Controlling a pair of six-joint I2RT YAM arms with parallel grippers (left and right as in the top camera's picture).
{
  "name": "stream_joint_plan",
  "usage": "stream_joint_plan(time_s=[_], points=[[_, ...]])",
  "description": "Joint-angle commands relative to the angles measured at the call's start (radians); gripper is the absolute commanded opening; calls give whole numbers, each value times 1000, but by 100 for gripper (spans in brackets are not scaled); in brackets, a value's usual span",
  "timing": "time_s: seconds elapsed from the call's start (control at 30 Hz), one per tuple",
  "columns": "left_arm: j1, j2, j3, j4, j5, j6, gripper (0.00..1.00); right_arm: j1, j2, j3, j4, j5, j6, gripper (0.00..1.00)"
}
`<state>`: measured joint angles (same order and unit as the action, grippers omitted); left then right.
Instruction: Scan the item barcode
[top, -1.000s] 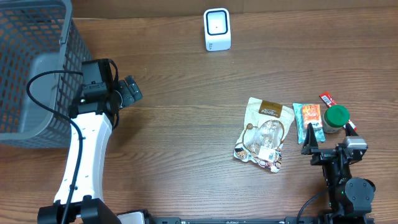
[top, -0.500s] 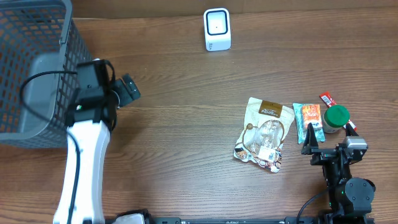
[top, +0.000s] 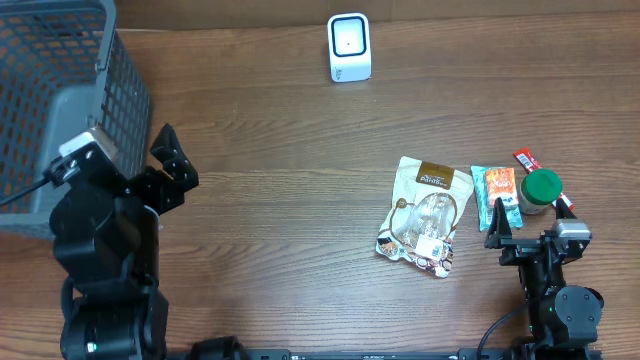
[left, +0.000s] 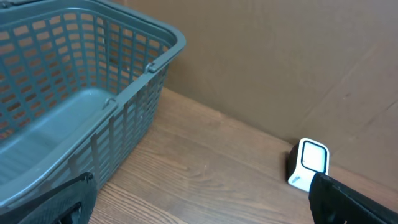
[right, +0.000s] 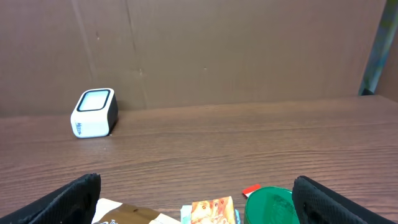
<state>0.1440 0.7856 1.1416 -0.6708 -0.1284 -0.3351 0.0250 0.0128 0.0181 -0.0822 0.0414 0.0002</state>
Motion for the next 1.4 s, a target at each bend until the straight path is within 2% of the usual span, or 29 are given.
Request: stream_joint_plan(time_s=[0.0,0.83,0.93,1.37], points=[[0,-22,5,-30,-12,-9,100,-8,-10,-10,4,8,3,100],[0,-396,1,-746,-12,-9,100,-8,-10,-10,4,8,3,100],[0,-437,-6,-742,-71,-2,100,-8,-10,-10,4,8,3,100],[-1,-558,-8,-739,-69,-2,100,-8,-10,-10,4,8,3,100]])
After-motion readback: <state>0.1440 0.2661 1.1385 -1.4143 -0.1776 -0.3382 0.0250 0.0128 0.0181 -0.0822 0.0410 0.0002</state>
